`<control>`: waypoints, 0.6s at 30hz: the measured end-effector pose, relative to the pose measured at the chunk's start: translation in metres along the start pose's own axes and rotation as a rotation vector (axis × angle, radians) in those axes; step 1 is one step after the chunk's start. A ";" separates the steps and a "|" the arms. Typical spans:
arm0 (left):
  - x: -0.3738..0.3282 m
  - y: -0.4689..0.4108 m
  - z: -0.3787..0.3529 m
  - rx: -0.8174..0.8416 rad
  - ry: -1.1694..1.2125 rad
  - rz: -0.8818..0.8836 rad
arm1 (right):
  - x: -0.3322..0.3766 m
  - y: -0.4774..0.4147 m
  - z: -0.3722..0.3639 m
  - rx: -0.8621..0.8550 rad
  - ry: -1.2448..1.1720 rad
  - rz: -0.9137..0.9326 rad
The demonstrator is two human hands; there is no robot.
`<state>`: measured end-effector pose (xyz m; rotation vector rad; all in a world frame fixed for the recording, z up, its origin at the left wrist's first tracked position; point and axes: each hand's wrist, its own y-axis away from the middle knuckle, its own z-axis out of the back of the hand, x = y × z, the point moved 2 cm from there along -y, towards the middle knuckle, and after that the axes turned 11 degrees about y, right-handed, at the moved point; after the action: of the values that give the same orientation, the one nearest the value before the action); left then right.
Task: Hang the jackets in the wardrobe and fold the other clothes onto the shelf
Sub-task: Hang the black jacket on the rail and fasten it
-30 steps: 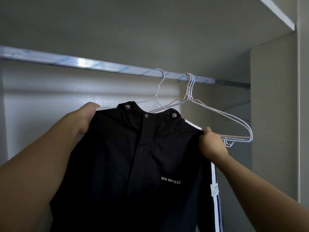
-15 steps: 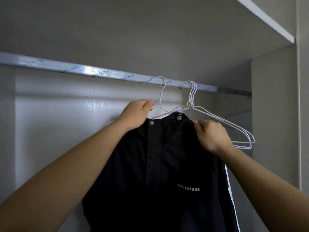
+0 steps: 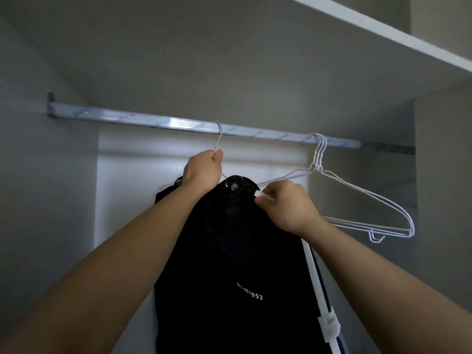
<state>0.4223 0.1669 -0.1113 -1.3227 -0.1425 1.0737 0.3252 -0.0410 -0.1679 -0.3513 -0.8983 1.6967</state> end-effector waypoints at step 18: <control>0.082 0.029 0.167 -0.304 0.120 0.185 | 0.172 0.016 -0.032 0.020 -0.102 0.349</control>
<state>0.3454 0.3380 -0.1218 -1.6965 -0.0975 1.1560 0.2782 0.1282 -0.1635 -0.4305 -0.9327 2.0579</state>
